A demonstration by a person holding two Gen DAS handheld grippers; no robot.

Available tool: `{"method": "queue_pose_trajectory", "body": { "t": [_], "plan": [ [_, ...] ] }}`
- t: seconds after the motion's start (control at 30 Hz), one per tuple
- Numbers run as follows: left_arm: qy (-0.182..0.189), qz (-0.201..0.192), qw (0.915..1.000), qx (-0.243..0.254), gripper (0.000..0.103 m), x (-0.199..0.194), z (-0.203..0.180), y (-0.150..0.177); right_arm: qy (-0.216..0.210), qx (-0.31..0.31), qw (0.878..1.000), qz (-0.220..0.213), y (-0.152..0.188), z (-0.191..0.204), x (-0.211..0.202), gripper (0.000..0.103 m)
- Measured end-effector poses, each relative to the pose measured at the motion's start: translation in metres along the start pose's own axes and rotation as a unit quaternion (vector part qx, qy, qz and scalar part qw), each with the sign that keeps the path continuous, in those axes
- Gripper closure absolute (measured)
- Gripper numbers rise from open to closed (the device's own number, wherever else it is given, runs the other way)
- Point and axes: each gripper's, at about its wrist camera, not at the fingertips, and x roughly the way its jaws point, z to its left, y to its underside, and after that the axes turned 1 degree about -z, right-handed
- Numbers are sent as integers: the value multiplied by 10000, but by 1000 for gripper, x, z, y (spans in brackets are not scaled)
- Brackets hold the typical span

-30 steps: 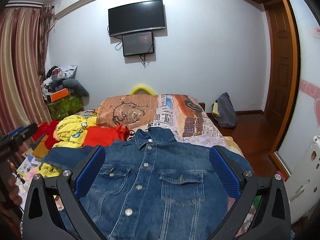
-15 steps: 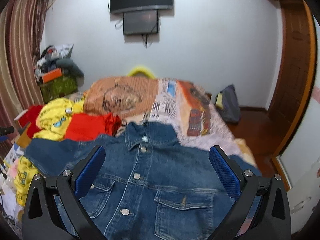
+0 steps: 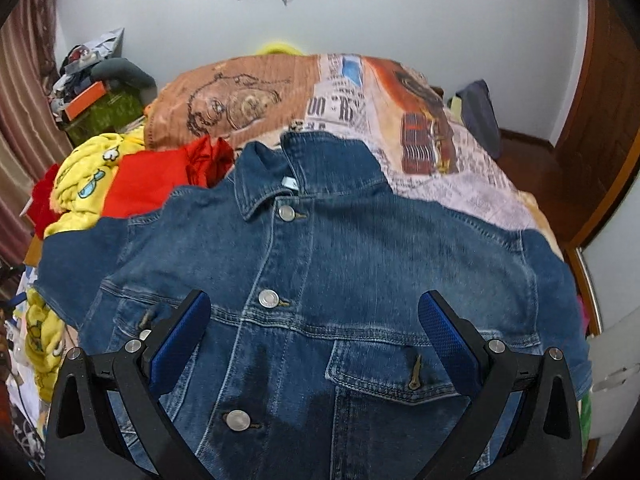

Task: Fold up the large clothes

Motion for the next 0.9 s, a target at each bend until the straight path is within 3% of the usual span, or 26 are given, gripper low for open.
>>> {"method": "queue_pose_trajectory", "body": {
  "t": [0.13,0.2,0.37,0.43,0.47,0.57,0.67,0.77,0.9],
  "plan": [
    [-108,-58,9989,-457,21,14,22,-18,15,106,9999,125,-2,-5,8,0],
    [-234,89,9971,-716,21,27,37,-24,-1,177,9996,198,-1,-8,11,0],
    [-154,290,9915,-1256,26,57,60,-31,-24,286,9991,306,-2,-9,17,0],
    [-246,220,9914,-1269,33,62,60,-36,-38,314,9989,333,-2,-10,18,0],
    [-283,162,9915,-1262,41,63,59,-39,-34,326,9989,331,-2,-11,17,0],
    [-744,-28,9926,-964,74,58,46,-48,-19,353,9990,272,-3,-11,13,0],
    [-1289,-237,9903,-458,90,48,24,-53,5,353,9992,166,-4,-12,7,0],
    [-1510,-612,9866,123,97,25,-9,-57,14,351,9994,60,-7,-14,-1,0],
    [-1302,-1131,9824,714,97,-17,-63,-60,-4,346,9993,-109,-9,-16,-13,0]
  ]
}}
